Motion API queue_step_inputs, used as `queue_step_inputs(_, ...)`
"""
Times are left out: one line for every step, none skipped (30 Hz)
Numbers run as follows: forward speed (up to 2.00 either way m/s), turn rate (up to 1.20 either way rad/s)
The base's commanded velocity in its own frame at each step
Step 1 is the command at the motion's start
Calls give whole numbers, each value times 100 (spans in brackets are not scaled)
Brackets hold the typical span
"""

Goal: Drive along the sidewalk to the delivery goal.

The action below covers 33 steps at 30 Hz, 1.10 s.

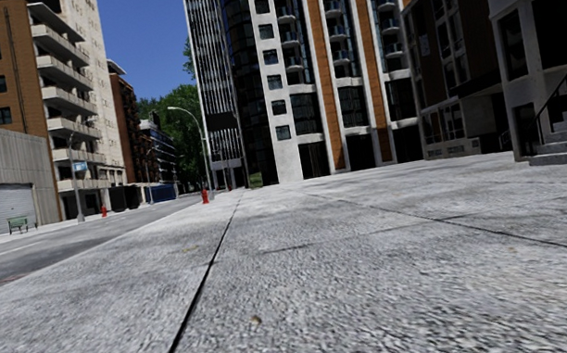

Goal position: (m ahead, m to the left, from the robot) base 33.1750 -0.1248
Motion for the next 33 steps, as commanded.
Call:
queue_step_inputs(200,0)
queue_step_inputs(200,0)
queue_step_inputs(200,0)
queue_step_inputs(200,0)
queue_step_inputs(200,0)
queue_step_inputs(200,0)
queue_step_inputs(200,0)
queue_step_inputs(200,0)
queue_step_inputs(200,0)
queue_step_inputs(200,0)
queue_step_inputs(200,0)
queue_step_inputs(200,0)
queue_step_inputs(200,0)
queue_step_inputs(200,0)
queue_step_inputs(200,0)
queue_step_inputs(200,0)
queue_step_inputs(200,0)
queue_step_inputs(200,0)
queue_step_inputs(200,0)
queue_step_inputs(200,0)
queue_step_inputs(200,0)
queue_step_inputs(200,0)
queue_step_inputs(200,0)
queue_step_inputs(200,0)
queue_step_inputs(200,0)
queue_step_inputs(200,0)
queue_step_inputs(200,0)
queue_step_inputs(200,0)
queue_step_inputs(200,0)
queue_step_inputs(200,0)
queue_step_inputs(200,0)
queue_step_inputs(200,0)
queue_step_inputs(200,0)
